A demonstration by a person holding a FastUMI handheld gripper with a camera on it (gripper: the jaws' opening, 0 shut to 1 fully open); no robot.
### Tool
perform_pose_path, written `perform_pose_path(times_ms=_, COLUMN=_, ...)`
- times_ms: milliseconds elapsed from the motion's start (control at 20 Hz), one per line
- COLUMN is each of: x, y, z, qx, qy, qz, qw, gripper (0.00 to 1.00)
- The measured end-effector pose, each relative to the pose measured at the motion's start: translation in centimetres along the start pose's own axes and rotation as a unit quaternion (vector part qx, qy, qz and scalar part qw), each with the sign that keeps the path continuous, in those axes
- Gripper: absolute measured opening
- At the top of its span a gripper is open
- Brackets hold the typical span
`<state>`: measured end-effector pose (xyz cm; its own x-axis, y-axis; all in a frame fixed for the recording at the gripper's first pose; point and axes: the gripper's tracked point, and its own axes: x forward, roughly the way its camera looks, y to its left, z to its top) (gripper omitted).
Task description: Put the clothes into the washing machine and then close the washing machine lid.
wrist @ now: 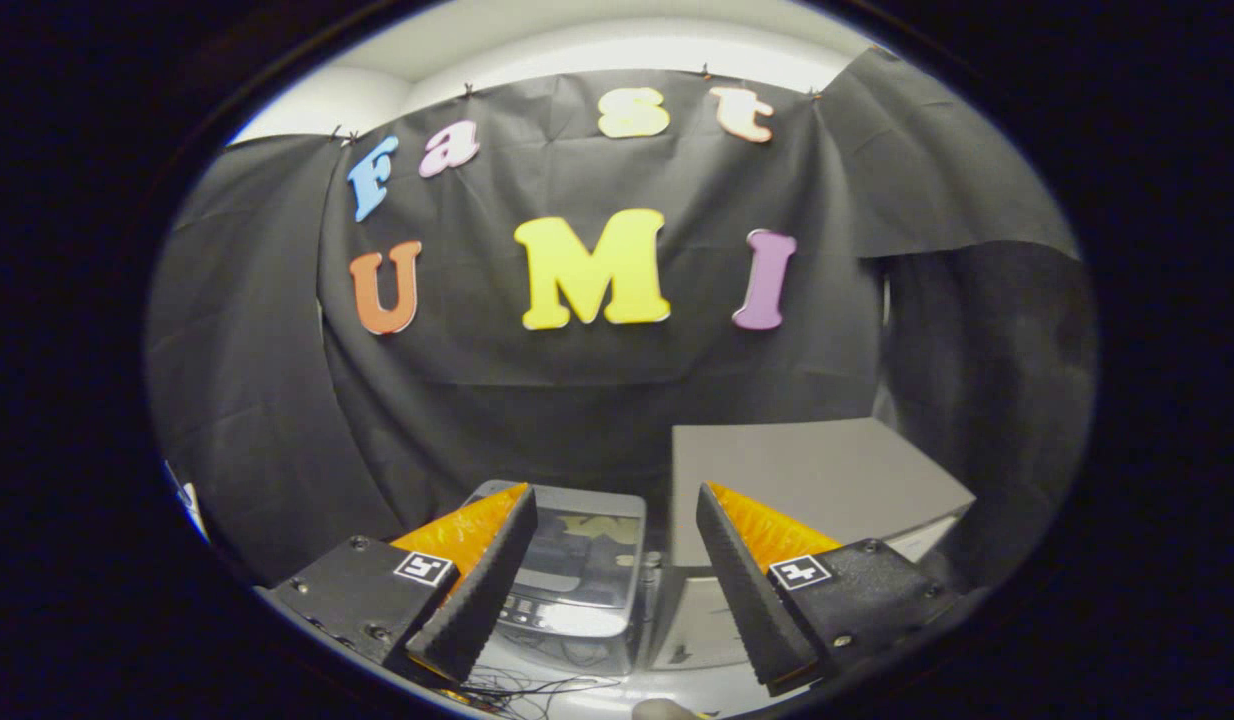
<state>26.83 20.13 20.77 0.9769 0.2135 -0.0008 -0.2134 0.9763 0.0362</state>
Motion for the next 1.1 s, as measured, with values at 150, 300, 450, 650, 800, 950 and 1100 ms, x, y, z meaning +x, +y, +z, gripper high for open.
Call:
perform_pose_path(times_ms=150, x=-5.2, y=-5.5, z=-0.7, qx=0.013, qy=-0.012, qz=-0.037, qw=0.999, gripper=1.00)
perform_pose_path(times_ms=300, x=-10.2, y=-10.9, z=-0.5, qx=0.027, qy=-0.021, qz=-0.069, qw=0.997, gripper=1.00)
perform_pose_path(times_ms=450, x=-14.7, y=-16.9, z=-2.4, qx=0.047, qy=-0.022, qz=-0.105, qw=0.993, gripper=1.00)
perform_pose_path(times_ms=650, x=-20.9, y=-22.3, z=-6.3, qx=0.061, qy=-0.016, qz=-0.141, qw=0.988, gripper=1.00)
perform_pose_path(times_ms=800, x=-24.2, y=-24.8, z=-9.8, qx=0.058, qy=0.000, qz=-0.145, qw=0.988, gripper=0.98)
perform_pose_path(times_ms=950, x=-26.4, y=-25.5, z=-13.0, qx=0.064, qy=0.017, qz=-0.134, qw=0.989, gripper=0.98)
perform_pose_path(times_ms=1100, x=-26.9, y=-24.4, z=-14.9, qx=0.056, qy=0.007, qz=-0.105, qw=0.993, gripper=0.98)
